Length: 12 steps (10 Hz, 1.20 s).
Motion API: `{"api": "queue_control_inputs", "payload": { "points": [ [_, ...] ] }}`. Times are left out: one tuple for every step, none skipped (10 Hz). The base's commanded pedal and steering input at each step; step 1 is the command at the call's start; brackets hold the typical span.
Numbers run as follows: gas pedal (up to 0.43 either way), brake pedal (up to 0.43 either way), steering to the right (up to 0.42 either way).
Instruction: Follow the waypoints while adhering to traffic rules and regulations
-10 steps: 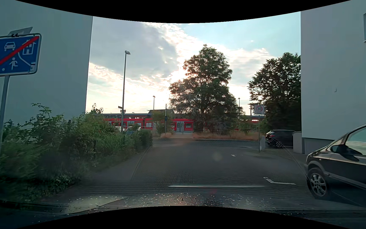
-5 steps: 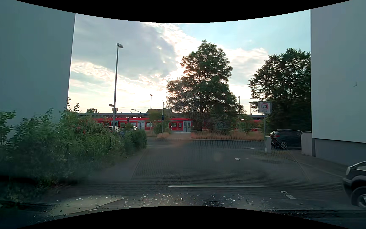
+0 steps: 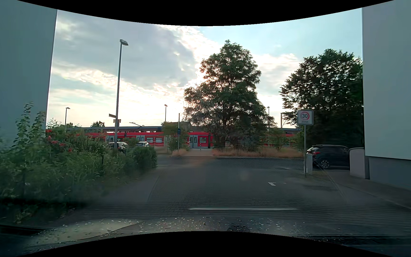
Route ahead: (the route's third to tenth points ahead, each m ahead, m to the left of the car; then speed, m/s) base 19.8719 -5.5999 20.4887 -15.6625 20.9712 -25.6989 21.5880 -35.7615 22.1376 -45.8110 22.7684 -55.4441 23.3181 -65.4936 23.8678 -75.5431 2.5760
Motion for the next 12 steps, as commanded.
{"api": "queue_control_inputs", "payload": {
  "points": [
    [0.028, 0.0, 0.026],
    [0.028, 0.0, 0.026],
    [0.028, 0.0, 0.027],
    [0.028, 0.0, 0.027],
    [0.02, 0.0, 0.027],
    [0.008, 0.0, 0.027],
    [0.0, 0.0, 0.027],
    [0.0, 0.0, 0.027],
    [0.0, 0.0, 0.027],
    [0.0, 0.0, 0.026],
    [0.0, 0.0, 0.026],
    [0.0, 0.0, 0.025]
  ]
}}
